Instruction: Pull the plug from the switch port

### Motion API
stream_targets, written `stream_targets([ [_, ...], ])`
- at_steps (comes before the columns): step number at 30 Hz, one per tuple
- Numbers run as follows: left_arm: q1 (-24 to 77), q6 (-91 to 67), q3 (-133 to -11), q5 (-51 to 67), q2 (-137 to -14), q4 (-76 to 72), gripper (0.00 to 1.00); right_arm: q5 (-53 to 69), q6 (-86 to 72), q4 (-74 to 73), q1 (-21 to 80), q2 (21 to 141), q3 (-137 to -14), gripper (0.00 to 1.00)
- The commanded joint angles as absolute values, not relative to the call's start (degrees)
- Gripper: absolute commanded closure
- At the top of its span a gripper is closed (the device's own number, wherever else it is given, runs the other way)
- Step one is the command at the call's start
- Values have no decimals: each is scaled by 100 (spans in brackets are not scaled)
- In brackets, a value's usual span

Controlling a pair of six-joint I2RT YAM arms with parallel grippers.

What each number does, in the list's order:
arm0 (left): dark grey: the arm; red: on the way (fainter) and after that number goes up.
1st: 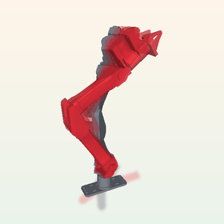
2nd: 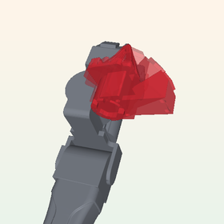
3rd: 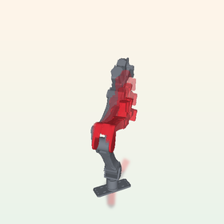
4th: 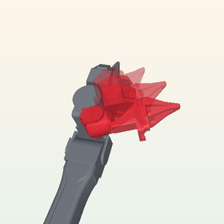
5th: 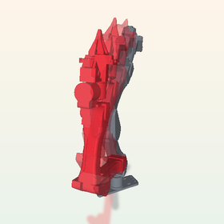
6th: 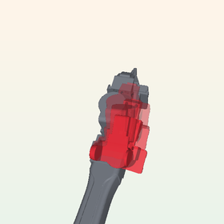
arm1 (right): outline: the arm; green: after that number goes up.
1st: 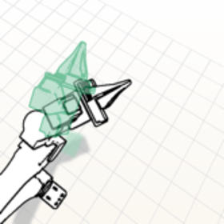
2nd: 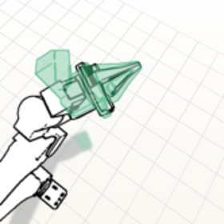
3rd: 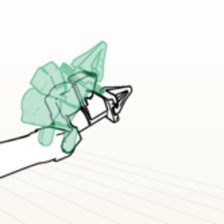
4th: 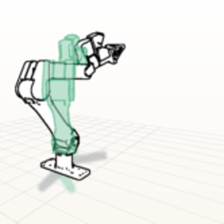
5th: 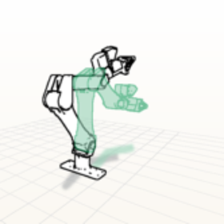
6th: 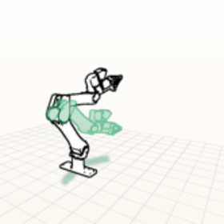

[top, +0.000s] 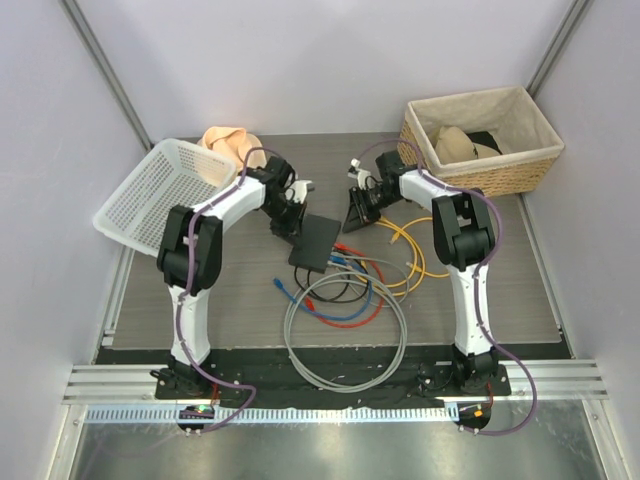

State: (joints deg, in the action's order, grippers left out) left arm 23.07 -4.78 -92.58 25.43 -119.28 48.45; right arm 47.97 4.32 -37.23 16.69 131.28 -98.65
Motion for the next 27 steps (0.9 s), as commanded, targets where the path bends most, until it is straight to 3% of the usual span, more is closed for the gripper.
stream_targets([
  [1, 2232, -255, -8983, 2372, -11540, 4931, 100, 4659, 9, -3261, 1889, 13517, -10493, 76],
  [8, 2259, -220, -8675, 2443, -11505, 4931, 100, 4736, -176, -3023, 2013, 13852, -11206, 71],
  [13, 2276, -220, -8762, 2487, -11593, 4896, 100, 5308, -158, -3015, 1776, 13553, -10593, 47],
  [15, 2294, -220, -8798, 2470, -11697, 4896, 100, 5666, -149, -3023, 1697, 13509, -10468, 43],
  [18, 2303, -229, -8850, 2391, -11803, 4904, 100, 6299, -114, -3024, 1608, 13483, -10336, 42],
  [27, 2303, -158, -8824, 2153, -12015, 4904, 100, 6565, -184, -3032, 1740, 13720, -10222, 41],
])
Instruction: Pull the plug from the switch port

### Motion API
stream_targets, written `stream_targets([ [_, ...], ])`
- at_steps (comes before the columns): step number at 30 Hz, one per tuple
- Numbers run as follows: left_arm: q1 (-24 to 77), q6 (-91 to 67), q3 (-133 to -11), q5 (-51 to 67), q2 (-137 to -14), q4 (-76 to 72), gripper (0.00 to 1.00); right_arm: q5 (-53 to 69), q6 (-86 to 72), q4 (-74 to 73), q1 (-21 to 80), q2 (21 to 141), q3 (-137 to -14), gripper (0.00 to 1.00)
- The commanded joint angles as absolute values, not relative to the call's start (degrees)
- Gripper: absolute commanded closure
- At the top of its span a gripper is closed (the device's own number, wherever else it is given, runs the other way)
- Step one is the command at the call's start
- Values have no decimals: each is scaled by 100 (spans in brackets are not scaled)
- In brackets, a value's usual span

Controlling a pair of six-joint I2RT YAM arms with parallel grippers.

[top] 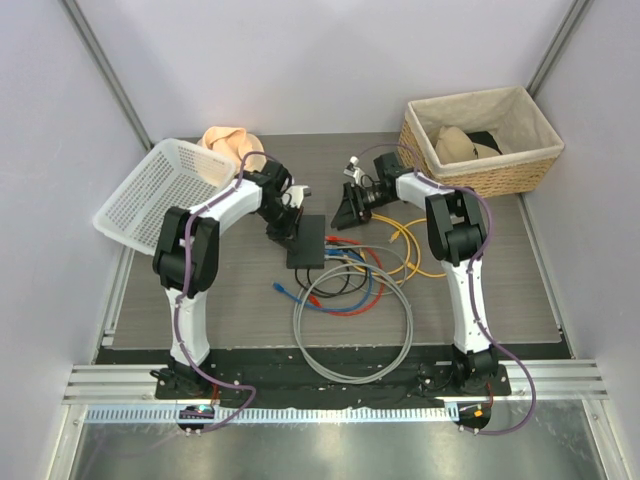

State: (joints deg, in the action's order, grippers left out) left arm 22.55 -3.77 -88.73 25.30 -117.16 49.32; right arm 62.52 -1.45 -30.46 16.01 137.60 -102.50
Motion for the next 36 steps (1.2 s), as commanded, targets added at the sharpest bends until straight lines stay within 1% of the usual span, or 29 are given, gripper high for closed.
stream_targets([
  [1, 2303, -158, -8816, 2153, -12015, 4913, 100, 6583, -193, -3041, 1758, 13746, -10213, 41],
  [5, 2294, -150, -8798, 2127, -12015, 4913, 100, 6679, -211, -3041, 1793, 13790, -10213, 45],
  [12, 2303, -123, -8789, 2074, -12015, 4948, 100, 6750, -307, -3032, 1810, 13930, -10213, 47],
  [25, 2303, -53, -8798, 1943, -12015, 5019, 100, 6847, -396, -3103, 1819, 14141, -10213, 55],
  [36, 2312, -26, -8771, 1898, -11997, 5027, 100, 6742, -396, -3155, 1890, 14168, -10248, 57],
])
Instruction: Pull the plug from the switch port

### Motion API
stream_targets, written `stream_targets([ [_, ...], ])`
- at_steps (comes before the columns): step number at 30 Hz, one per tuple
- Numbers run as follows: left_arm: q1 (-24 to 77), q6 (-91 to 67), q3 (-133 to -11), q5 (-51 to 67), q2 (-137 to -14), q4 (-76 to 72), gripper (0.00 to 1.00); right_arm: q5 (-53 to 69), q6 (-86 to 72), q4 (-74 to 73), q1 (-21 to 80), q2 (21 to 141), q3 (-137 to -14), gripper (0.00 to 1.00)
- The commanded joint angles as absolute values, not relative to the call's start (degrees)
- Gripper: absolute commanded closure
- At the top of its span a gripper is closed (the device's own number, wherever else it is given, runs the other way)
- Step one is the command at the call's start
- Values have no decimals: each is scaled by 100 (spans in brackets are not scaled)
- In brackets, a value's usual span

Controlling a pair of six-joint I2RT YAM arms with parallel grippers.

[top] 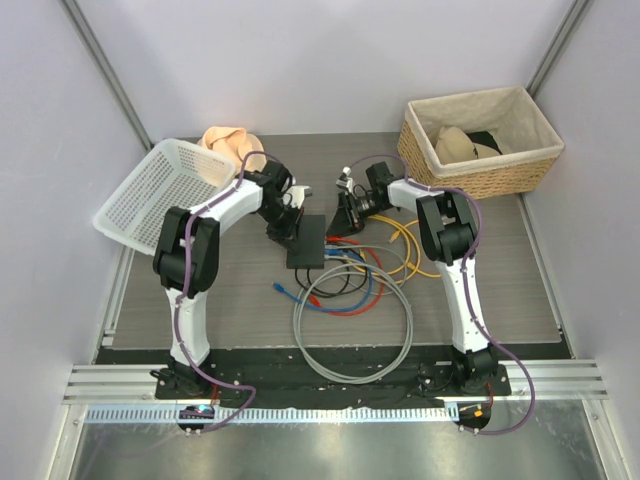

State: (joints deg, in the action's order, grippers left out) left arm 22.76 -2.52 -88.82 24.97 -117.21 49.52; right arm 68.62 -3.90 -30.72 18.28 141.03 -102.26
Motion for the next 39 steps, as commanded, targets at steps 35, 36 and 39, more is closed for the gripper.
stream_targets([
  [35, 2355, -18, -8833, 1863, -12059, 5062, 100, 6372, -123, -3472, 1925, 14414, -10748, 99],
  [36, 2355, -18, -8824, 1863, -12067, 5054, 100, 6372, -132, -3463, 1873, 14475, -10845, 99],
  [39, 2355, -18, -8815, 1881, -12094, 5045, 100, 6389, -53, -3410, 1863, 14528, -11127, 99],
])
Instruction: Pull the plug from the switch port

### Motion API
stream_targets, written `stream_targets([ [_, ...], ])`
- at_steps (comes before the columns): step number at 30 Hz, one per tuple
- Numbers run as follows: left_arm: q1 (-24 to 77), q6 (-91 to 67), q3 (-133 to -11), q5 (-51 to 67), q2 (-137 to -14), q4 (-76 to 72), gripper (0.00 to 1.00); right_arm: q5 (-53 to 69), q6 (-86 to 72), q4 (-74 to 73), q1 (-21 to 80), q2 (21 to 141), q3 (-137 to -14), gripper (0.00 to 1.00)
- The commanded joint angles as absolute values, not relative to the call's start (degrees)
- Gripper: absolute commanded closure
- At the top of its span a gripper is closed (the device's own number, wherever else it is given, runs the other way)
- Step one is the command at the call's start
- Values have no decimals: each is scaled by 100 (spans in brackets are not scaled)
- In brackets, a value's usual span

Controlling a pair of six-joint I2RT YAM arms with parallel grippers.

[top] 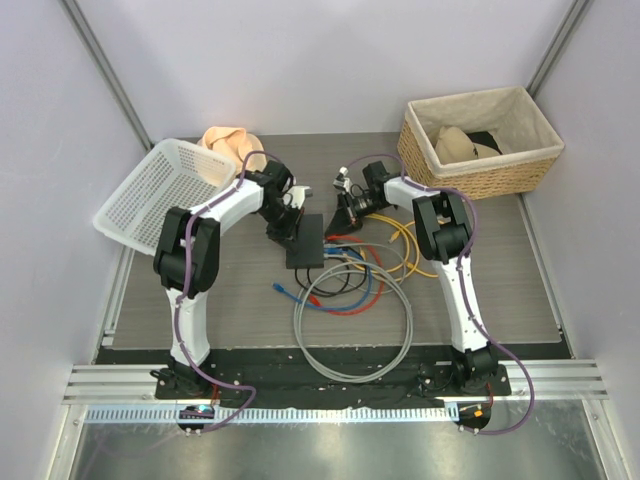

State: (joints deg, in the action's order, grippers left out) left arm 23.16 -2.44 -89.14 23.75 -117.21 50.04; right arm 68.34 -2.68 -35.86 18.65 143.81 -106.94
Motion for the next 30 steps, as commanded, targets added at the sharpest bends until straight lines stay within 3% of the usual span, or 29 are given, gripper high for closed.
stream_targets([
  [1, 2355, -18, -8824, 1881, -12102, 5054, 100, 6433, -44, -3410, 1863, 14537, -11127, 99],
  [7, 2356, -18, -8903, 1881, -12138, 5071, 100, 6741, 184, -3506, 1854, 14458, -10486, 99],
  [14, 2364, -18, -8859, 1881, -12129, 5045, 100, 6355, 211, -3446, 1696, 14502, -11250, 99],
  [22, 2364, 132, -8877, 1863, -12146, 5045, 100, 6863, 826, -3814, 1582, 14519, -10635, 99],
  [30, 2364, 263, -8789, 1802, -12164, 5071, 100, 6592, 967, -3832, 1354, 14563, -11232, 99],
])
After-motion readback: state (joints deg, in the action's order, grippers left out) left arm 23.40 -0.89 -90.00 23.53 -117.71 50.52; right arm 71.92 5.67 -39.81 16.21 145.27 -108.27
